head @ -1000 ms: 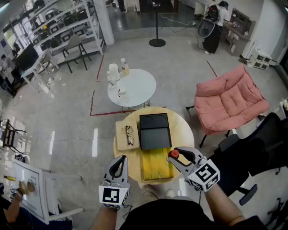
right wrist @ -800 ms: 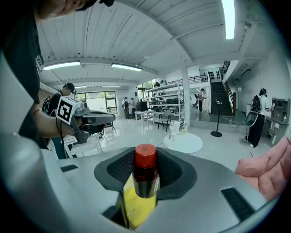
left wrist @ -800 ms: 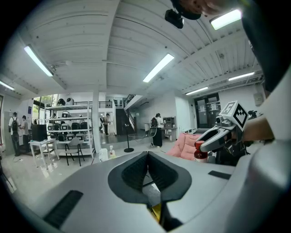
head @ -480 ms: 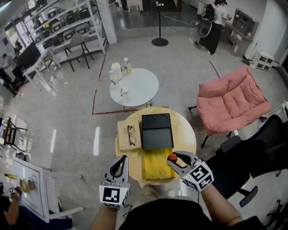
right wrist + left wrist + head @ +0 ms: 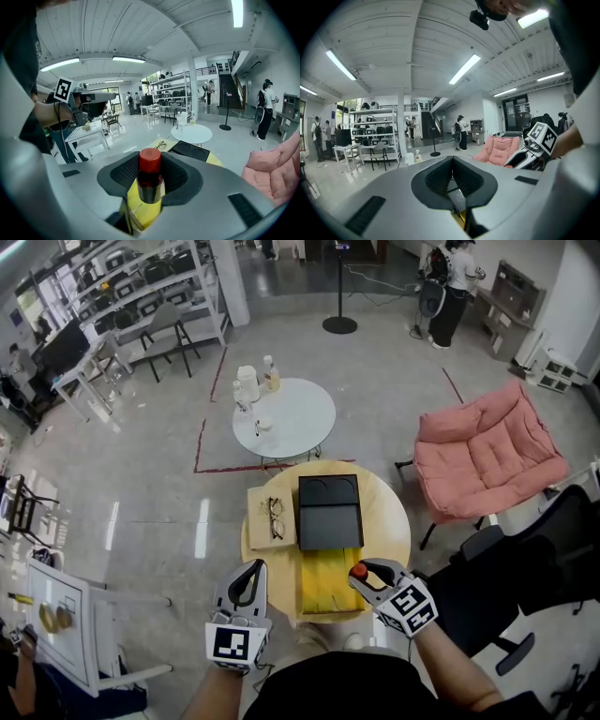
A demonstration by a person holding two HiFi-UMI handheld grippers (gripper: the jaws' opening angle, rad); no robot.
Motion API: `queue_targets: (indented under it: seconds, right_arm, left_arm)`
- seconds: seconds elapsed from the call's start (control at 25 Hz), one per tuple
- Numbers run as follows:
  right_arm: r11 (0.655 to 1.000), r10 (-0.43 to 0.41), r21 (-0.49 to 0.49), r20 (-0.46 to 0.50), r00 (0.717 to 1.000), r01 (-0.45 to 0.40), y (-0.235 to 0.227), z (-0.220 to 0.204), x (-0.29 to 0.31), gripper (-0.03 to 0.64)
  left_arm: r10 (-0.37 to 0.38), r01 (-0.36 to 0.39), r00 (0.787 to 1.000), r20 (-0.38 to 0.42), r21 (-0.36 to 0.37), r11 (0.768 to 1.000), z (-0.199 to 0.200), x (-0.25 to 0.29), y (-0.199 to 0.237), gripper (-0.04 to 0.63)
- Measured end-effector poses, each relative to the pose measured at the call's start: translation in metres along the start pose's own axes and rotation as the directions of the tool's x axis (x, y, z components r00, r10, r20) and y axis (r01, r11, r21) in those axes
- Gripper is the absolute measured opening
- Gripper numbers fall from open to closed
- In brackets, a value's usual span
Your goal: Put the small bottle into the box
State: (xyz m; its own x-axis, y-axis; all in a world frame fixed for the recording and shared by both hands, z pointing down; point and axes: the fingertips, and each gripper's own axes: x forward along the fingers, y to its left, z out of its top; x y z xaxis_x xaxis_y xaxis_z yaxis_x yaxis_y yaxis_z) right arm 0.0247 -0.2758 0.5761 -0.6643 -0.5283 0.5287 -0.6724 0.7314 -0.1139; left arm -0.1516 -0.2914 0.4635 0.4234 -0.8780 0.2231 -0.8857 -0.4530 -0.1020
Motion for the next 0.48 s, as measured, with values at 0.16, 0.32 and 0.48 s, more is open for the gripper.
queue_targets:
  seconds: [0.16,0.32,0.48]
  right_arm:
    - [1.000,0.009,0.004,-0.021,1.000,-0.009,0.000,-0.012,0.008,0.153]
    - [1.000,0.022,0.014,-0.046,0.999,-0.021,0.001,-0.024,0.017,0.153]
    - [0.999,0.032,0.012,-0.066,0.997,-0.031,0.001,-0.032,0.023,0.153]
  left_arm:
    - [0.002,-0.002,1.000,-0.001,-0.017,1.000,-0.002,0.000,-0.002,0.017]
    - [0.001,-0.001,1.000,-0.004,-0.018,1.000,-0.003,0.000,-0.003,0.017]
    - [0.006,-0.007,1.000,-0.011,-0.005,1.000,-0.004,0.000,0.001,0.017]
